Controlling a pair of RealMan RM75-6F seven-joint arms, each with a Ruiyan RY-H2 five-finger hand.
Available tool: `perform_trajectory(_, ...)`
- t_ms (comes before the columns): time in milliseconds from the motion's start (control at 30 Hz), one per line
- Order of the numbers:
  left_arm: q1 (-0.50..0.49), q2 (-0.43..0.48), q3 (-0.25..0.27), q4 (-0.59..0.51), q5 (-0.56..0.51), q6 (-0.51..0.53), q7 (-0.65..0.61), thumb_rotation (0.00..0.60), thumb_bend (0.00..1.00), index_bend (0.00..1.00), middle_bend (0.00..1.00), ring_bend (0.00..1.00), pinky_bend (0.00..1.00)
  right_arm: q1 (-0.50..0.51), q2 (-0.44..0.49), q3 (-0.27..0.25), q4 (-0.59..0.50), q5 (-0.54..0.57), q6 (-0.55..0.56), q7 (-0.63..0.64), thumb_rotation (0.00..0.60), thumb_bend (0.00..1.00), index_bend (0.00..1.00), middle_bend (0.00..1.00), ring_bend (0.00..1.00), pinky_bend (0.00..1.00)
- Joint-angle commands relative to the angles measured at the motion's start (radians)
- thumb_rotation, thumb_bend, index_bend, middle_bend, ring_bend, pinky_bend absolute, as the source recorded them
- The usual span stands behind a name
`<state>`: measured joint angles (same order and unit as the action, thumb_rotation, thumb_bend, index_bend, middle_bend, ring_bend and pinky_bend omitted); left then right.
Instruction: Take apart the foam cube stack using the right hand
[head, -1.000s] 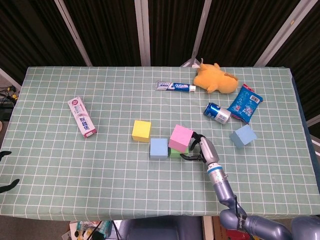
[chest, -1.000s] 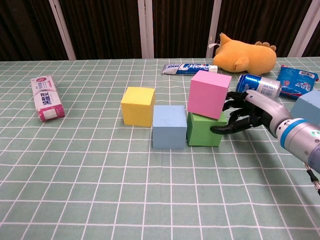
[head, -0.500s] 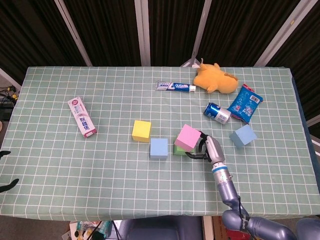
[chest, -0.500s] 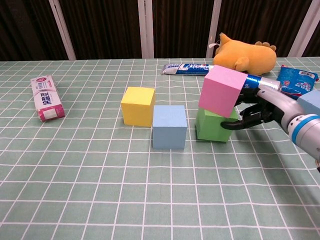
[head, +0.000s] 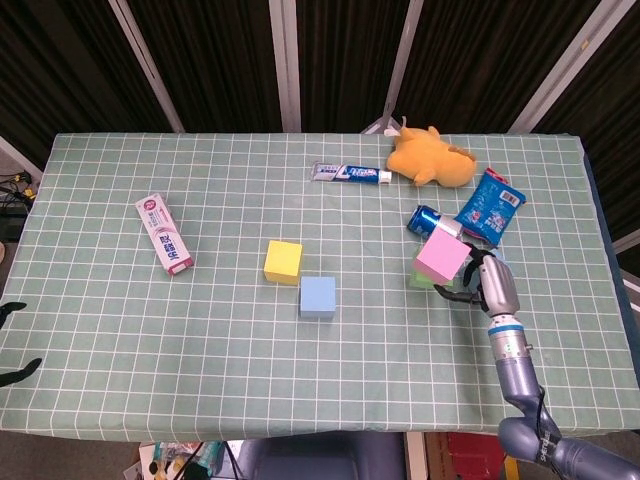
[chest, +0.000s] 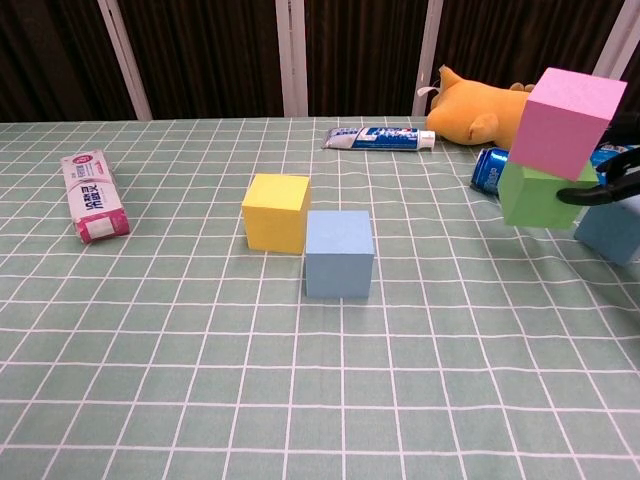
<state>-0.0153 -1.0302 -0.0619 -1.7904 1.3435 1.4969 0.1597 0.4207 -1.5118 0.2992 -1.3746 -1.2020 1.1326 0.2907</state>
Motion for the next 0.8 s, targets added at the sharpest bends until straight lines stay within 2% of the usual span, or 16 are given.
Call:
perform_trajectory(33,0.000,0.000,0.002,0.000,0.002,0.000,0.002,0.600,0.13,0.26,0.00,0.00,0.00,0.002,0.005,-0.019,0.005,-0.054,0.060,-0.120,0.600,0.31,0.41,0.59,0.69,0.24)
perform_trajectory(167,0.002,0.003,0.004,-0.001,0.008,0.004,-0.005,0.600,0.13,0.26,0.00,0.00,0.00,0.048,-0.029,-0.018,0.019,-0.056,0.088,-0.370,0.600,0.31,0.41,0.59,0.69,0.24)
perform_trajectory(267,0.008,0.012,-0.002,0.002,0.002,0.011,-0.029,0.600,0.13,0.26,0.00,0.00,0.00,0.115,-0.074,0.004,0.037,-0.028,0.100,-0.649,0.600,0.31,0.41,0.59,0.69,0.24)
perform_trajectory(367,0.007,0.017,-0.003,0.004,-0.001,0.007,-0.040,0.600,0.13,0.26,0.00,0.00,0.00,0.144,-0.106,0.020,0.051,-0.013,0.135,-0.793,0.600,0.31,0.41,0.59,0.69,0.24)
perform_trajectory(467,0.006,0.019,-0.001,0.005,0.003,0.004,-0.045,0.600,0.13,0.26,0.00,0.00,0.00,0.158,-0.118,0.044,0.040,0.025,0.137,-0.841,0.600,0.31,0.41,0.59,0.69,0.24)
perform_trajectory(667,0.008,0.022,-0.002,0.006,0.003,0.006,-0.051,0.600,0.13,0.26,0.00,0.00,0.00,0.163,-0.090,0.110,0.008,0.141,0.116,-0.848,0.600,0.31,0.41,0.59,0.69,0.24)
perform_trajectory(800,0.007,0.020,-0.003,0.005,0.000,0.006,-0.047,0.600,0.13,0.26,0.00,0.00,0.00,0.152,-0.066,0.127,0.029,0.149,0.168,-0.861,0.600,0.31,0.41,0.59,0.69,0.24)
